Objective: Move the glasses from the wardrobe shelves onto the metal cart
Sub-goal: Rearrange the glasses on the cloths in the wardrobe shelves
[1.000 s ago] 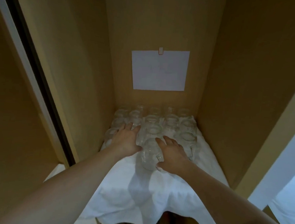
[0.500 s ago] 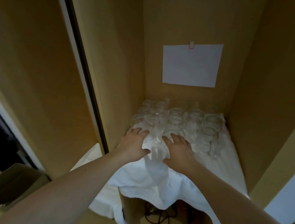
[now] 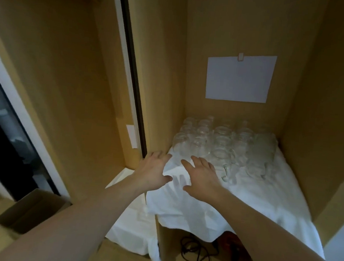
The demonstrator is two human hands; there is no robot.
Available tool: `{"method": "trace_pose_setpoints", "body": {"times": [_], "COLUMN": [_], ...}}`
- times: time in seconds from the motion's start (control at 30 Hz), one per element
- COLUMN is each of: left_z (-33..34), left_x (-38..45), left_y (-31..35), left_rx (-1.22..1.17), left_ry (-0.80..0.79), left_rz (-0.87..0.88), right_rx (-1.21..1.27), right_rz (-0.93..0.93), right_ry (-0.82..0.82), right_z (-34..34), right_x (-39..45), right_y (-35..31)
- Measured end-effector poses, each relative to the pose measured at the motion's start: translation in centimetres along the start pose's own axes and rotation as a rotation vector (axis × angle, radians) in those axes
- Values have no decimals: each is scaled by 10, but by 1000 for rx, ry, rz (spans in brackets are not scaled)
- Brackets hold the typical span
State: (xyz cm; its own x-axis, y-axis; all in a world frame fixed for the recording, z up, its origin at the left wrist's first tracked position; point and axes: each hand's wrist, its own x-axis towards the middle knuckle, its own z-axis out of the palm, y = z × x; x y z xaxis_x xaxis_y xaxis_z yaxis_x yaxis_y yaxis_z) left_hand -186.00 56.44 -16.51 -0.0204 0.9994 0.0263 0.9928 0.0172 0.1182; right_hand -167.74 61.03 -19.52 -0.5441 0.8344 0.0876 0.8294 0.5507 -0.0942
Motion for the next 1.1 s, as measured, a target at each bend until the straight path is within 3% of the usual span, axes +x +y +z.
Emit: {"method": "trace_pose_setpoints", "body": {"times": [0.23,0.67,0.87,1.1], "left_z": [-3,15,34,56], "left_x": [-17,-66,-73,-54], "left_y": [-86,-281,-330,-369], "left_rx": [-104,-197,-239,-309], "left_ry": [11,-67,-110,-131], "left_rz": [30,-85,-136,-199], "right_rx": [-11,93,68,97], "right_rz": [23,32,38,46], "right_ry": [-40,-190,-318,-359], "right_z": [12,72,98,118], "right_x": [20,76,88,136], "right_y": [-83,-265,-302,-316]}}
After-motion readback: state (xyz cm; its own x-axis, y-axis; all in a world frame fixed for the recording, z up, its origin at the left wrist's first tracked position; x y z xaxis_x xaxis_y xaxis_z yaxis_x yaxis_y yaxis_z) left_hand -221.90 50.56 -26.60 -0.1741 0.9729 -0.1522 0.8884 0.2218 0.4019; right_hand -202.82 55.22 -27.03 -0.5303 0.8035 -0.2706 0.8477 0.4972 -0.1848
